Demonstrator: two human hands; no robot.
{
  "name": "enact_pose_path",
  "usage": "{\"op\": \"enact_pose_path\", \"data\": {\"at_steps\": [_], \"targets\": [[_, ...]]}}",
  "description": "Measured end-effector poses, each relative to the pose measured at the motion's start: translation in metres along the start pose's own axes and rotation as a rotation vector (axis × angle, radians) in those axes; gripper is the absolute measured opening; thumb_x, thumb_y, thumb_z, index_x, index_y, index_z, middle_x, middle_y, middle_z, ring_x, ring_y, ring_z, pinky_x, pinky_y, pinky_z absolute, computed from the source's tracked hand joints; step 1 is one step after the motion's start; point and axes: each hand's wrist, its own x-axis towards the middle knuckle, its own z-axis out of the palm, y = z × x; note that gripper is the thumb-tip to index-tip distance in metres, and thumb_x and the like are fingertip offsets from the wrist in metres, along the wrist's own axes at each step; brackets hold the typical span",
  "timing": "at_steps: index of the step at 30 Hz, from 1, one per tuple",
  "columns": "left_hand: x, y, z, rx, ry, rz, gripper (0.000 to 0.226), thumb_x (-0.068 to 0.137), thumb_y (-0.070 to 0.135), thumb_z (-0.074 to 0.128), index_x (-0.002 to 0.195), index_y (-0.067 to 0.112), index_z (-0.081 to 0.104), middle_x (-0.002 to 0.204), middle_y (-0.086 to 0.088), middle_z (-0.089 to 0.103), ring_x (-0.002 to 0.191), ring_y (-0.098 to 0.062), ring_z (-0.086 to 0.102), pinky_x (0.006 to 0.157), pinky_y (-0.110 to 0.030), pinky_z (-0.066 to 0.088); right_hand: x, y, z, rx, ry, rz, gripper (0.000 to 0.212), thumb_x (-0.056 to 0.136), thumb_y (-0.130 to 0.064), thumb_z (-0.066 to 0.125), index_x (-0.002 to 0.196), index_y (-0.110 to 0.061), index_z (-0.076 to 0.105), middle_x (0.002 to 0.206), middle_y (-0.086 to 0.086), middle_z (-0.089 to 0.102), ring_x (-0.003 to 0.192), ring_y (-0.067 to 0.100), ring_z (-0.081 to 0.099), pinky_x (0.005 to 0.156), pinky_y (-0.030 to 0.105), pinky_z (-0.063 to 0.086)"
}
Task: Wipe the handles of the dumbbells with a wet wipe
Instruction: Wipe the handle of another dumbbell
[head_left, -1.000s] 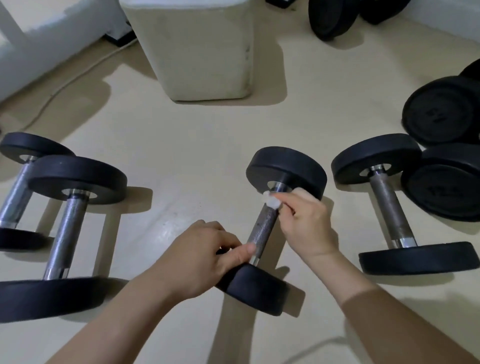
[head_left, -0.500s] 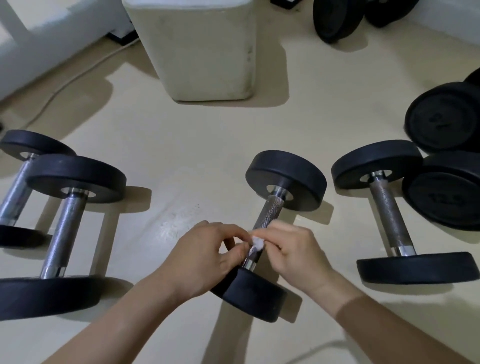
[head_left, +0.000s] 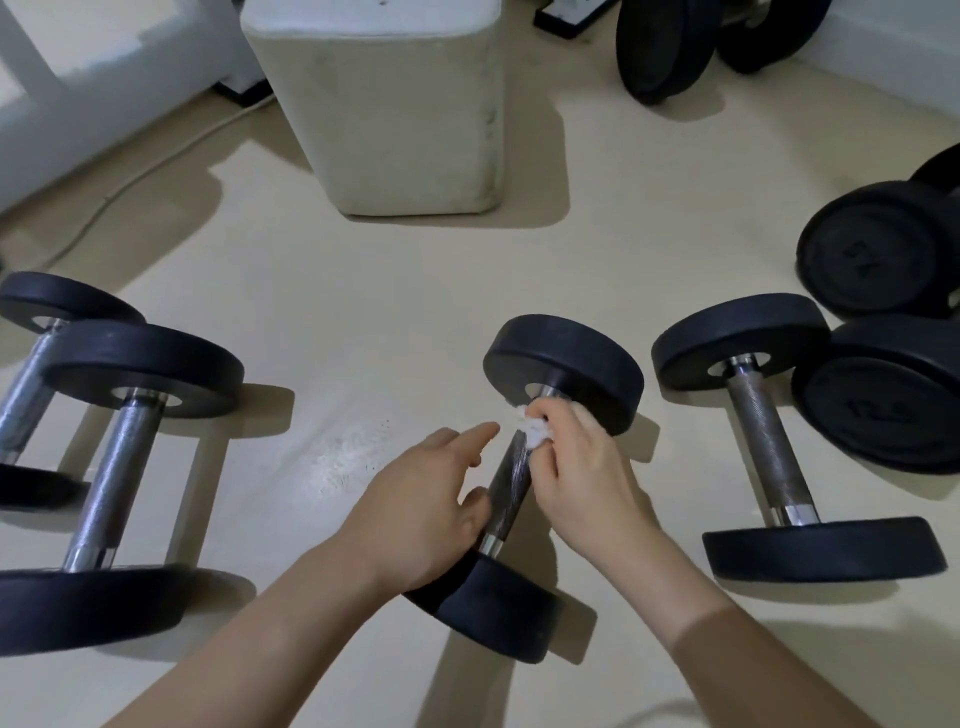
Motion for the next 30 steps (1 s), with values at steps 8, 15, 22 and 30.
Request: {"op": "enact_pose_path", "data": {"at_steps": [8,15,22,30], "targets": [[0.022,0.009,0.003,-0.039,0.025,0.038,0.029,0.092,0.019,0.045,0.112,0.026,0.065,0.103,0.002,0.059,0.094,-0.017,0.054,0.081,-0.032,0.045,-0.010,0.014,-0.005,-0.014,0.206,-0.136,0.013,0.087,-0.008,0.063,0.096,-0.009,0.073,0.090,0.004,0.061,0.077,0.020,0.059,0.066,0.031,0.053],[-0.043,0.004,0.022,-0.132,0.182,-0.001,0.029,0.093,0.039,0.039,0.088,0.033,0.067,0.088,0.017,0.053,0.089,-0.004,0.045,0.076,-0.019,0.039,-0.021,0.004,0.003,0.102,0.147,-0.146,0.012,0.086,-0.009,0.060,0.089,-0.010,0.072,0.080,0.004,0.065,0.070,0.020,0.060,0.063,0.031,0.052],[-0.050,-0.001,0.027,-0.159,0.221,0.079,0.034,0.091,0.048,0.037,0.091,0.035,0.067,0.090,0.021,0.055,0.092,-0.005,0.049,0.079,-0.018,0.040,0.009,0.009,-0.001,-0.020,0.240,-0.154,0.017,0.075,0.001,0.055,0.077,-0.009,0.069,0.073,0.009,0.058,0.060,0.032,0.057,0.051,0.037,0.049],[-0.058,0.010,0.033,-0.258,0.283,0.010,0.027,0.083,0.047,0.056,0.105,0.037,0.065,0.108,0.023,0.052,0.109,-0.001,0.044,0.087,-0.009,0.033,0.014,0.010,-0.010,-0.087,0.224,-0.210,0.022,0.076,-0.008,0.048,0.071,-0.009,0.070,0.070,0.007,0.057,0.050,0.026,0.055,0.051,0.016,0.036]]}}
